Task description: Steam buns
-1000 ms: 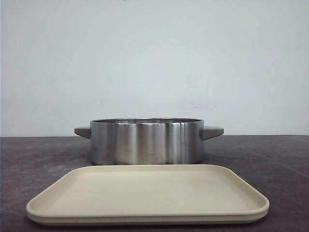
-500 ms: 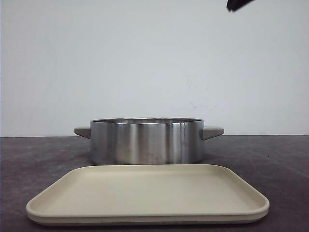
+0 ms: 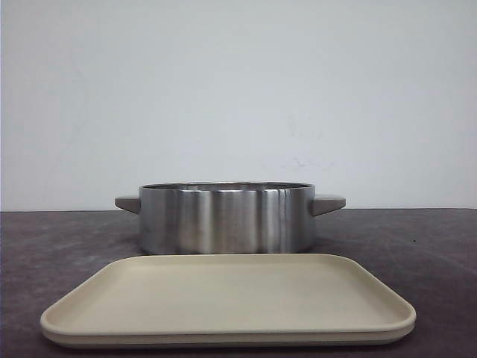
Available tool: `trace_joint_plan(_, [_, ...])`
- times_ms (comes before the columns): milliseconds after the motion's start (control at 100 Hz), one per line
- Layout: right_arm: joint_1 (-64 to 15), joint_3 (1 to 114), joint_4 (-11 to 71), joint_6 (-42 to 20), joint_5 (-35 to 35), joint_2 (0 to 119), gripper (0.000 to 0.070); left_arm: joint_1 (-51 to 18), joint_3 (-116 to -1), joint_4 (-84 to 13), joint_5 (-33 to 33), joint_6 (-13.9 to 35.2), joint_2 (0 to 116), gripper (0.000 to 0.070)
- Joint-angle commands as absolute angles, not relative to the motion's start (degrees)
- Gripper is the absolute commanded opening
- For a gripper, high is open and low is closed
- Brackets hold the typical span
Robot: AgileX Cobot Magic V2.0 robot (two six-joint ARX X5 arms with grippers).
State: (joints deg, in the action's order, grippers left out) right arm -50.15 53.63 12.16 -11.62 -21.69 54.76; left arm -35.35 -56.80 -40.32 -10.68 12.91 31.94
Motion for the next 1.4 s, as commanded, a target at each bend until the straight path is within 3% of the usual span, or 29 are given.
trace_joint_plan(0, [-50.7,54.4,11.5,-10.9,-21.9,55.0,0.0016,-35.6,-57.5,-40.3,-11.0,13.1,32.1,0.0])
trace_joint_plan(1220, [-50.6,54.3,11.7,-11.3,-22.4,53.0,0.0016,-35.6,-57.5,-42.4,-10.9,13.1,32.1,0.0])
trace_joint_plan(1390, [-46.0,51.2,15.6,-11.1,-22.9,48.0,0.0016,-35.6,-57.5,-42.4,-10.9,13.1,32.1,0.0])
